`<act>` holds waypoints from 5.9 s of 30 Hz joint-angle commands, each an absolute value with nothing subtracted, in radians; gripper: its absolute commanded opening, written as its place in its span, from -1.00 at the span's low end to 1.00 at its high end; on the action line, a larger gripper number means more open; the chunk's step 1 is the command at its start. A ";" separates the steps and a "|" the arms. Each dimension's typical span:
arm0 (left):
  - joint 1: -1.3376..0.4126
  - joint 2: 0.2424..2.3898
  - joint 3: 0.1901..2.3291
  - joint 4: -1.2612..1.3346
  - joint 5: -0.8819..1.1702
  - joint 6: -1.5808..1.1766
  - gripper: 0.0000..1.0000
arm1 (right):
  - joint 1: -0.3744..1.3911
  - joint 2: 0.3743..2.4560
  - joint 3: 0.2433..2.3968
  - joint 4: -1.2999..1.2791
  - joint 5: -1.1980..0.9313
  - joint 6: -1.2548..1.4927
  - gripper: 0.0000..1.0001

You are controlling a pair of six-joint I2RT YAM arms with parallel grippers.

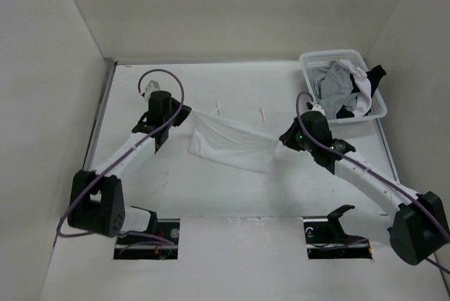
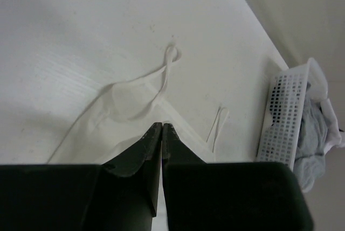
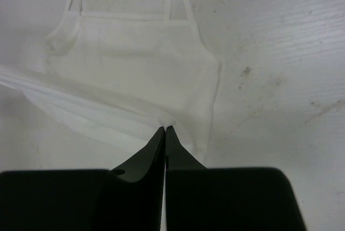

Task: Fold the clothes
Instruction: Fold the tank top

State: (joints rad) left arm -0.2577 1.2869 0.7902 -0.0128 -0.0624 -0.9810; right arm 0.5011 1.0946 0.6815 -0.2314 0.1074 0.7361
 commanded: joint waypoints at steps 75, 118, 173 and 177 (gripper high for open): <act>-0.349 1.382 0.482 0.273 -0.084 -0.807 -0.40 | 0.579 1.331 0.474 0.104 0.152 0.816 -0.26; -0.410 0.635 1.026 -0.334 -0.291 -0.792 -1.00 | 0.867 0.597 1.025 -0.534 0.347 0.739 -1.00; -0.228 1.459 0.818 0.143 -0.101 -0.919 -1.00 | 0.403 1.591 0.931 0.028 -0.124 0.676 -0.97; -0.203 1.355 0.753 0.144 -0.078 -0.930 -0.97 | 0.421 1.520 0.882 0.020 -0.107 0.672 -0.97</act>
State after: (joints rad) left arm -0.2192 1.4498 0.7677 0.0692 -0.1120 -0.9085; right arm 0.4076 1.5818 0.8871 -0.0216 -0.1051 0.6914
